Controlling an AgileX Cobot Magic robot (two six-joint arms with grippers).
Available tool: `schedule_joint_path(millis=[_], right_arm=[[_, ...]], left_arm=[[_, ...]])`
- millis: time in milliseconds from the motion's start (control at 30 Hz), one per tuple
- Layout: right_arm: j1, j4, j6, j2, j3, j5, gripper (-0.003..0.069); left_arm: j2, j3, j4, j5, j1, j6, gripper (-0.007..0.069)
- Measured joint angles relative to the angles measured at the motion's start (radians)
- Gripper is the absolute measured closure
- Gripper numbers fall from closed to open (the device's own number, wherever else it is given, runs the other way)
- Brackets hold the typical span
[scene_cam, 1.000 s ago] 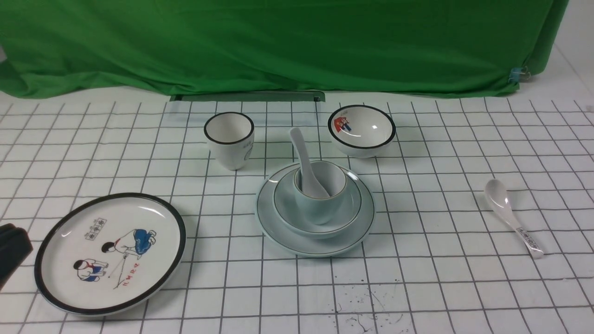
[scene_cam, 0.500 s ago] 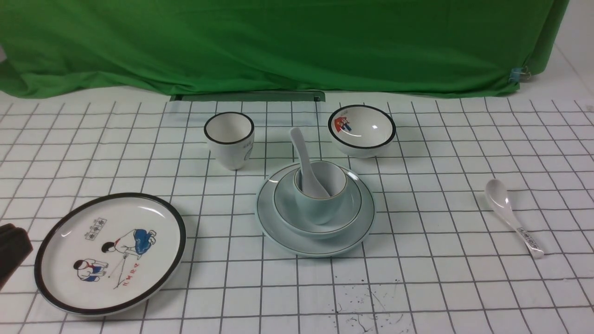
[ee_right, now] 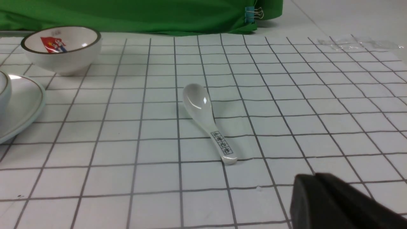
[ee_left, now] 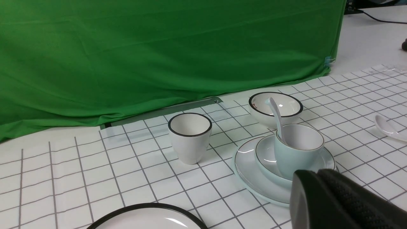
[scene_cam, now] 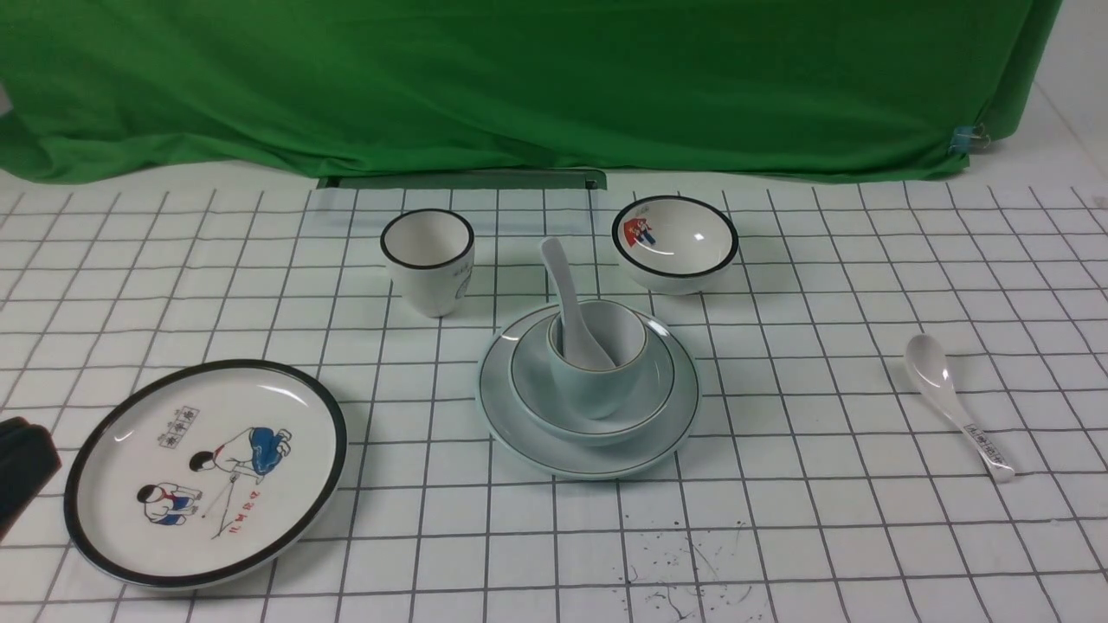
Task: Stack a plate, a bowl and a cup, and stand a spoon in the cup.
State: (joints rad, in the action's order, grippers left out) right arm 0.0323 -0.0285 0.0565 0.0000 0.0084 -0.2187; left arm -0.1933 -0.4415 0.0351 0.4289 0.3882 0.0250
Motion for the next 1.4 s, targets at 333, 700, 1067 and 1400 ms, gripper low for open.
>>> schedule_joint_path(millis=[333, 700, 1067, 1400], right_arm=[[0.0, 0.0, 0.0, 0.0, 0.0, 0.0, 0.0578], [0.0, 0.0, 0.0, 0.0, 0.0, 0.0, 0.0554], [0.0, 0.0, -0.001, 0.0, 0.0, 0.0, 0.0536], [0.0, 0.0, 0.0, 0.0, 0.0, -0.001, 0.0527]], left_arm=[[0.0, 0.0, 0.023, -0.026, 0.0, -0.008, 0.0653], [0.0, 0.125, -0.102, -0.422, -0.144, -0.243, 0.0653], [0.107, 0.418, -0.051, -0.441, -0.461, -0.025, 0.0653], [0.192, 0.447, -0.101, -0.222, -0.531, -0.121, 0.0653]])
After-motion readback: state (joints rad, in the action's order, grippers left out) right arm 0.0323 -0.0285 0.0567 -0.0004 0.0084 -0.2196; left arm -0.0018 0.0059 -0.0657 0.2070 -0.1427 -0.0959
